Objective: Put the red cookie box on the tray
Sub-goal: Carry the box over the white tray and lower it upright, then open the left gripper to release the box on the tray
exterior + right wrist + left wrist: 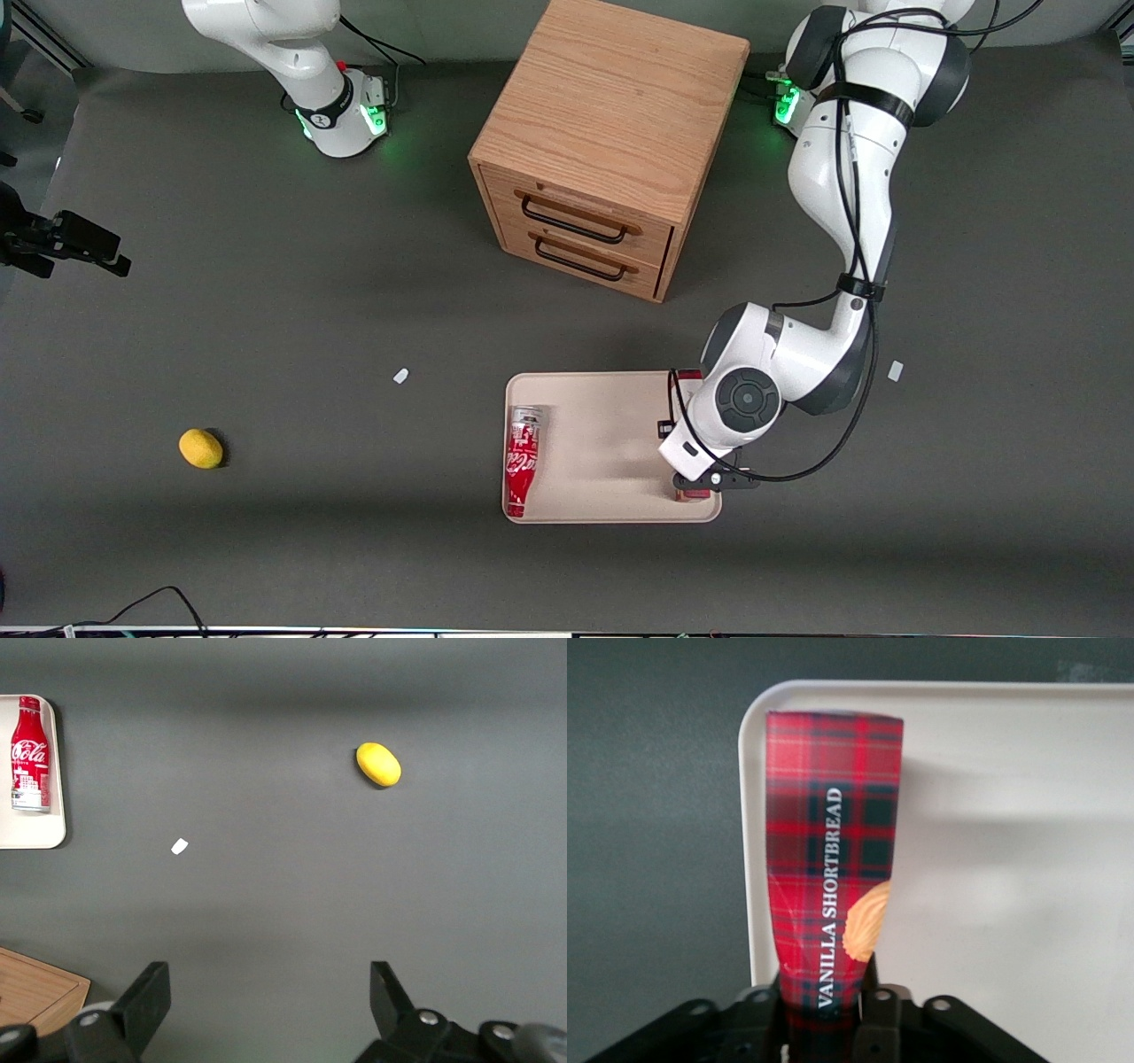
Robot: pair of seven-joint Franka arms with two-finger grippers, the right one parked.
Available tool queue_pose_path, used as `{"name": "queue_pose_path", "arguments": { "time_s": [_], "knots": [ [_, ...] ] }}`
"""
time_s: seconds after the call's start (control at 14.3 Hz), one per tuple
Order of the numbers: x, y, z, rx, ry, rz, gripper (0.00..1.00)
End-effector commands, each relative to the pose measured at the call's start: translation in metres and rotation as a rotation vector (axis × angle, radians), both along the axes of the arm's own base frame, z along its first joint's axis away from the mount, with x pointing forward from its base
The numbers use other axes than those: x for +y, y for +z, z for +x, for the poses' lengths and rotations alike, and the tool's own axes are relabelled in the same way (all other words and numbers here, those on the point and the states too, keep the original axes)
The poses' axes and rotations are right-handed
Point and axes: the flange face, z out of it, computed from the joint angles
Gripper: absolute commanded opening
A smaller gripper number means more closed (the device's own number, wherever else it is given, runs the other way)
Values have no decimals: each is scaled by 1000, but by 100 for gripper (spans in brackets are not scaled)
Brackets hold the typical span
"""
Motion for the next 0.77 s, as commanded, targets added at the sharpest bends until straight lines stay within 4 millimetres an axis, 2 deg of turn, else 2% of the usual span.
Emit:
{"name": "queue_pose_path", "arguments": {
  "time_s": [0.0,0.14,0.28,0.35,0.49,0.63,0.7],
  "knots": [
    [0,15,-2,-37,6,9,100],
    [6,36,-3,-47,16,-2,100],
    [18,73,-6,-68,33,-15,100],
    [33,100,-4,-91,53,-26,100],
    [66,152,-17,-114,84,-36,100],
    [116,201,-35,-133,134,-33,100],
    [141,219,-48,-127,163,-31,100]
  ]
}}
